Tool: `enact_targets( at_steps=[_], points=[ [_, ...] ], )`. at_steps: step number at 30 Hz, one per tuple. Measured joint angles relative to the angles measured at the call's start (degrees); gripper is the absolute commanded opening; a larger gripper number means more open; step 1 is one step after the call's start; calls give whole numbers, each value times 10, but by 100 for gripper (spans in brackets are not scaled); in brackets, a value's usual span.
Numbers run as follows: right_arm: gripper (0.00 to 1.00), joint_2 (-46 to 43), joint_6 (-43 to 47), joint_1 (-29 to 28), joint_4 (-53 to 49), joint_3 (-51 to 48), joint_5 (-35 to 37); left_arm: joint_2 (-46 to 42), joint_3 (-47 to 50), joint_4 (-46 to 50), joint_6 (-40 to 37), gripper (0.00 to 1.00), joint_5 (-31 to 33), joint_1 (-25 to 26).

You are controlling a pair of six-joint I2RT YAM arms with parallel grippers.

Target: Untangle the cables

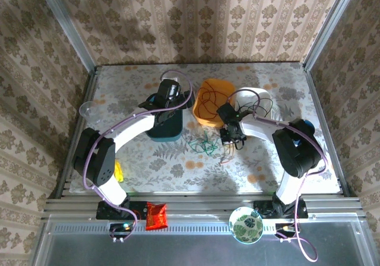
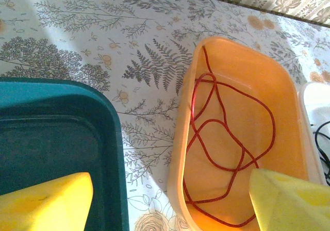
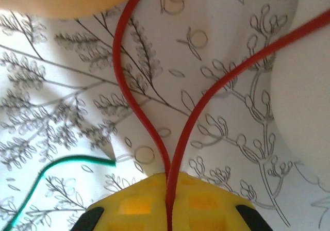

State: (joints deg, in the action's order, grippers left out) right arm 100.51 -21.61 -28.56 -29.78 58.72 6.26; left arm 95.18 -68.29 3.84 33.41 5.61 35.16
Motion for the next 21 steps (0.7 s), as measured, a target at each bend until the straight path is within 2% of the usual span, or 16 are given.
enact_targets(
  at_steps=[5,12,21],
  points=[
    [0,-63,6,0,-2,-39,-9,0,-6,0,0,81,0,0],
    [0,-181,20,0,-1,-40,-57,0,-7,0,0,81,-3,0],
    [0,-166,11,26,4,85,-123,0,-5,-2,0,81,-4,0]
  ],
)
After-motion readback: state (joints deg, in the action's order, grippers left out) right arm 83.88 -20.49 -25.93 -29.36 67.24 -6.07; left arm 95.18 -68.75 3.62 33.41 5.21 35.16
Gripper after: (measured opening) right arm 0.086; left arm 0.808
